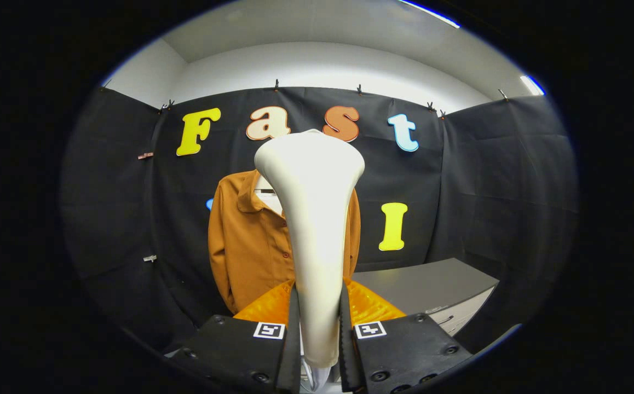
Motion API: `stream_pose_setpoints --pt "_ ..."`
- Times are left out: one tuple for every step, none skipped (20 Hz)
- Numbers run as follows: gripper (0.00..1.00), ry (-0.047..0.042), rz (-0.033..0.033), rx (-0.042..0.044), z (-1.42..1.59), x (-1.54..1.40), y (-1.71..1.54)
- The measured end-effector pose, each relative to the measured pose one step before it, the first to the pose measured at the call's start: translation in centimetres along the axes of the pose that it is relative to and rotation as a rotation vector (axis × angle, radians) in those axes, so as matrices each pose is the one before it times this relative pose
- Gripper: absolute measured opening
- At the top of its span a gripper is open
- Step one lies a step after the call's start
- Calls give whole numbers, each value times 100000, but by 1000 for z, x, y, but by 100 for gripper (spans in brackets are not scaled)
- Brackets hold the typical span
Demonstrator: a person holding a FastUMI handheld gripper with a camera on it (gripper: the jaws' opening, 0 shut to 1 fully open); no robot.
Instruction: Iron the clothes twice with a garment steamer, once on the left side and once on the right side.
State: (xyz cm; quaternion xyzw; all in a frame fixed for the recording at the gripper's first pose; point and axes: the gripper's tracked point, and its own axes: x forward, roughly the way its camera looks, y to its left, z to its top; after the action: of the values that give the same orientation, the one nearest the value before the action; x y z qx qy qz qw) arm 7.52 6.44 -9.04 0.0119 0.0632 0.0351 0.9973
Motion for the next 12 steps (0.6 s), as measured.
stream_pose_setpoints --pt "32 219 121 -357 35 5 41" --pt "32 36 259 200 -53 -4 72" --pt "32 23 115 38 -6 24 79" --pt "32 45 -110 -76 -28 111 5" --pt "32 18 -72 276 11 -18 21" --pt "32 355 -49 110 -100 -48 45" --pt "32 33 -101 310 -53 8 -1" --pt "32 182 -26 -180 -42 3 56" --pt "32 159 110 -100 -60 -18 107" --pt "32 171 214 86 -61 -1 70" --pt "32 18 164 -10 -15 -14 66" --pt "32 -8 16 -285 47 -47 39"
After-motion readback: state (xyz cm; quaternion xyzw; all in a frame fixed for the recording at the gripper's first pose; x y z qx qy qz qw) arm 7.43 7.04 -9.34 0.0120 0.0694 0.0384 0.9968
